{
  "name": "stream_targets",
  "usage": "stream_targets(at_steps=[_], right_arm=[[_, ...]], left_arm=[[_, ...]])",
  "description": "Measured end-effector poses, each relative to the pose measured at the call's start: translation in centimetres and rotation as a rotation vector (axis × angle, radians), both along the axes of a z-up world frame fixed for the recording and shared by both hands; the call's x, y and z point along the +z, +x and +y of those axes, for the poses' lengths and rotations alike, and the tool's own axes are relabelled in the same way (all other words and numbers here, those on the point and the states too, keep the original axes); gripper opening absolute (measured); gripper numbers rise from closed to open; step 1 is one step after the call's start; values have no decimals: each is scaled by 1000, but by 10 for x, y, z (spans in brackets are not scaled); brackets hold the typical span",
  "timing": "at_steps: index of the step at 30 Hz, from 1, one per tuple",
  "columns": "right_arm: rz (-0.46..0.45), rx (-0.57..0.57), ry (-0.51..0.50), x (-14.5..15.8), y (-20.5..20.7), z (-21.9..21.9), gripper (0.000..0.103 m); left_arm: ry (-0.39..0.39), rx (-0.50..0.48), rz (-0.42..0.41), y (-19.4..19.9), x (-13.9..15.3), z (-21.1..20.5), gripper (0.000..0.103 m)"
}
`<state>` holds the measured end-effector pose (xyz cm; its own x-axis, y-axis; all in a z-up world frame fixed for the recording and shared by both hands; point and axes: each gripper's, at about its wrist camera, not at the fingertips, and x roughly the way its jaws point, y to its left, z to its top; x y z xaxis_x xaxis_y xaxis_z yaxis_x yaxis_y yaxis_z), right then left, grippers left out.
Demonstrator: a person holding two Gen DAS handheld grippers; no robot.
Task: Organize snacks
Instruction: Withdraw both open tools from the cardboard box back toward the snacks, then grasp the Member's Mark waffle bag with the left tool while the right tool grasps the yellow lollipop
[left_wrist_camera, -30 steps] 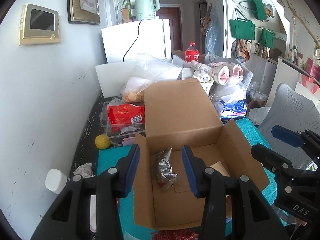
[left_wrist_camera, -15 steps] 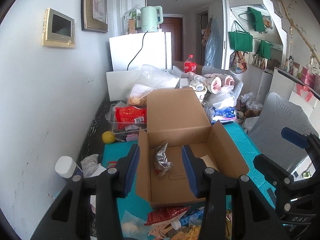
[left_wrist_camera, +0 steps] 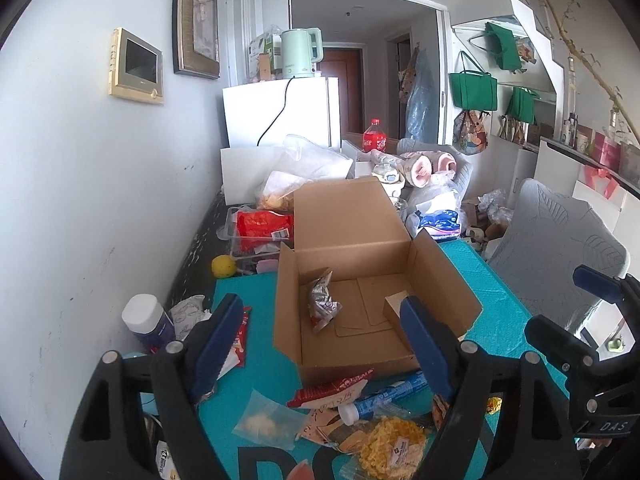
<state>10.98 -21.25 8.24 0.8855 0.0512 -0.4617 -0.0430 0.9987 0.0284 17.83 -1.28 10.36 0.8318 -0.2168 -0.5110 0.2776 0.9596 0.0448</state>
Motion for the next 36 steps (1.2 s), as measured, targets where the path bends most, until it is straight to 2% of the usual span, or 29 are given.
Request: stream_targets(at_steps=[11,22,36], right_arm=[[51,-46,-52,-34,-23,13,101],[140,-15,-40,-71,-31,23,101],[234,-4,-14,-116,-40,13,101]], left_arm=[[67,-10,-9,-30,-28,4,81],[74,-59,77,-43,-63,4,81],[85,-79,195,-43,-115,-2,81]])
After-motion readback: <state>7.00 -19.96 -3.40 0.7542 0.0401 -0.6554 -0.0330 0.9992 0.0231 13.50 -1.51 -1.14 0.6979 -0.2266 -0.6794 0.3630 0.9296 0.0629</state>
